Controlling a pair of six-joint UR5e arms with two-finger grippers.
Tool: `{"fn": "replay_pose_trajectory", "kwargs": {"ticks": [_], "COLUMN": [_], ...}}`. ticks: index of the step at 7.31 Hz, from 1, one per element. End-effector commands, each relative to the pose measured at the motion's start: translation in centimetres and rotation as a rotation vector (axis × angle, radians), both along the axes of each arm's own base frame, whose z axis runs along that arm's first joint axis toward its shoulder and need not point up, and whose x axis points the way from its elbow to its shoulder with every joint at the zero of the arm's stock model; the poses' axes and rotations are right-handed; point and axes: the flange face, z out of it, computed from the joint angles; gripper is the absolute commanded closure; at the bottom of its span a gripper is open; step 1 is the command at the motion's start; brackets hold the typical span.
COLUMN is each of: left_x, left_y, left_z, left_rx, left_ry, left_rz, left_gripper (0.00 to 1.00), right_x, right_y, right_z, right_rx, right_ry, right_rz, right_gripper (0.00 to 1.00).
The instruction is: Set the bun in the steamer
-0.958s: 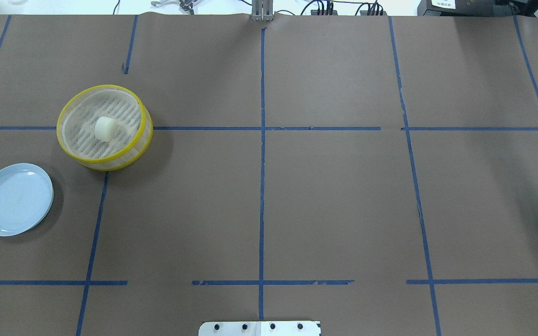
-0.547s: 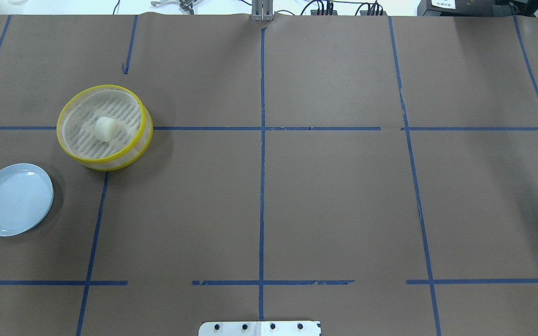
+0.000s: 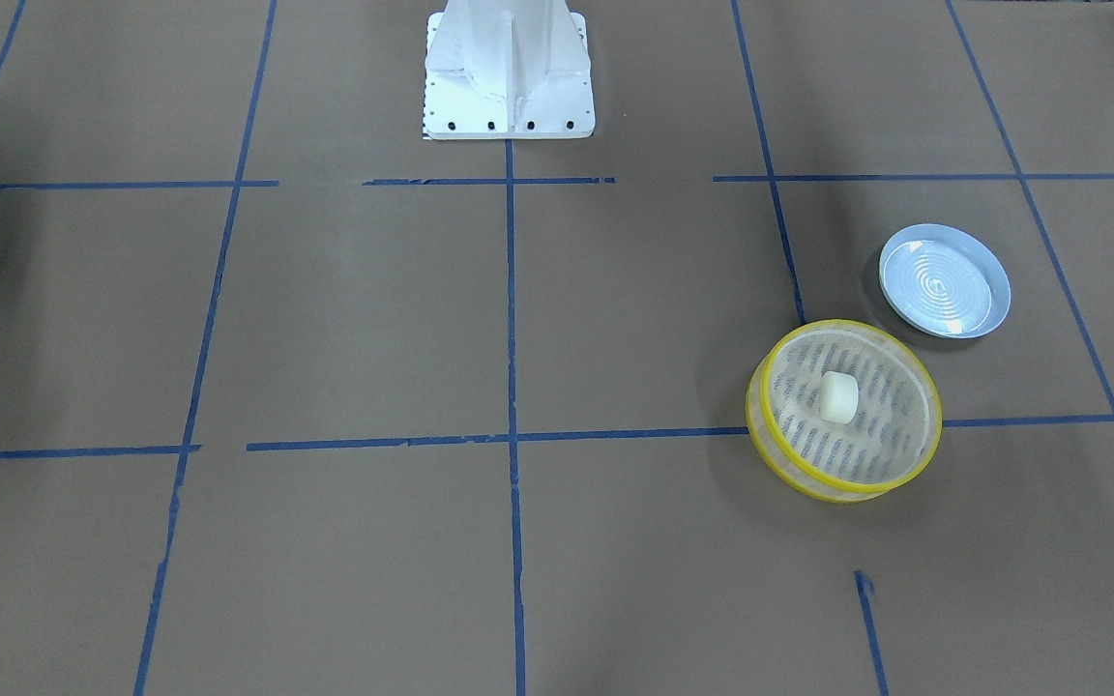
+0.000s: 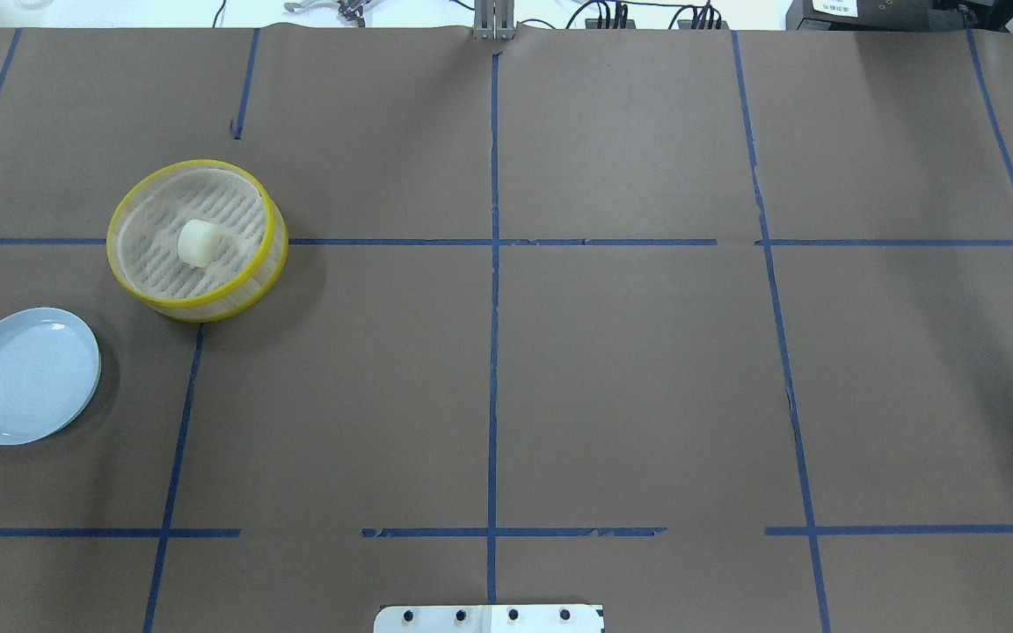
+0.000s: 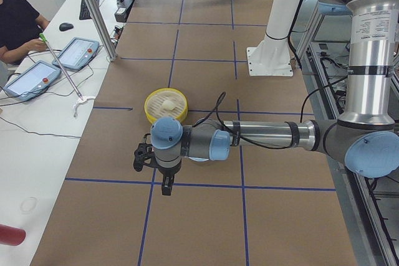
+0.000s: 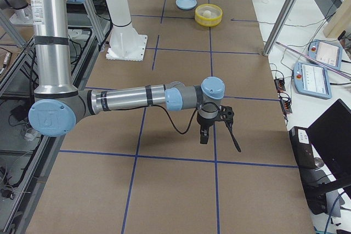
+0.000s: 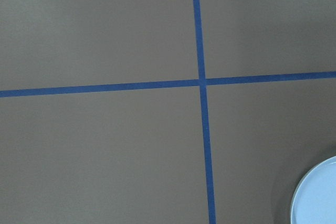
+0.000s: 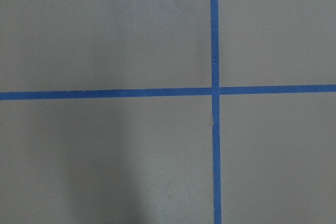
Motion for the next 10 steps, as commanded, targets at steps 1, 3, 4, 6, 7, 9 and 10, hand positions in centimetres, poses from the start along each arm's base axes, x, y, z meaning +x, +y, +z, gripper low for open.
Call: {"fn": "replay_pose_trajectory", "kwargs": {"ticks": [1, 3, 4, 6, 7, 9, 10], "left_x": [-0.86, -0.83, -0.79, -0.74, -0.74, -0.74, -0.74], "left_y": [0.07, 0.34, 0.52, 0.92, 1.0, 0.92, 0.92], "left_z": [0.46, 0.94, 0.95, 1.0, 1.08, 1.0, 1.0], "left_rx": [-0.009, -0.021, -0.046, -0.101, -0.102, -0.101, -0.101], "left_ry": [-0.033, -0.031, -0.026, -0.02, -0.02, -0.02, -0.02], "left_rz": [-0.016, -0.016, -0.015, -0.014, -0.013, -0.013, -0.013], "left_gripper": [0.0, 0.0, 0.0, 0.0, 0.0, 0.0, 0.0], "right_x": [0.0, 0.0, 0.0, 0.0, 0.0, -0.08, 0.0], "right_y": [0.0, 0.0, 0.0, 0.0, 0.0, 0.0, 0.0], "right_z": [0.0, 0.0, 0.0, 0.0, 0.0, 0.0, 0.0], "right_rx": [0.0, 0.0, 0.0, 0.0, 0.0, 0.0, 0.0], "right_ry": [0.0, 0.0, 0.0, 0.0, 0.0, 0.0, 0.0], "right_rz": [0.0, 0.0, 0.0, 0.0, 0.0, -0.002, 0.0], "right_gripper": [0.0, 0.0, 0.0, 0.0, 0.0, 0.0, 0.0]}}
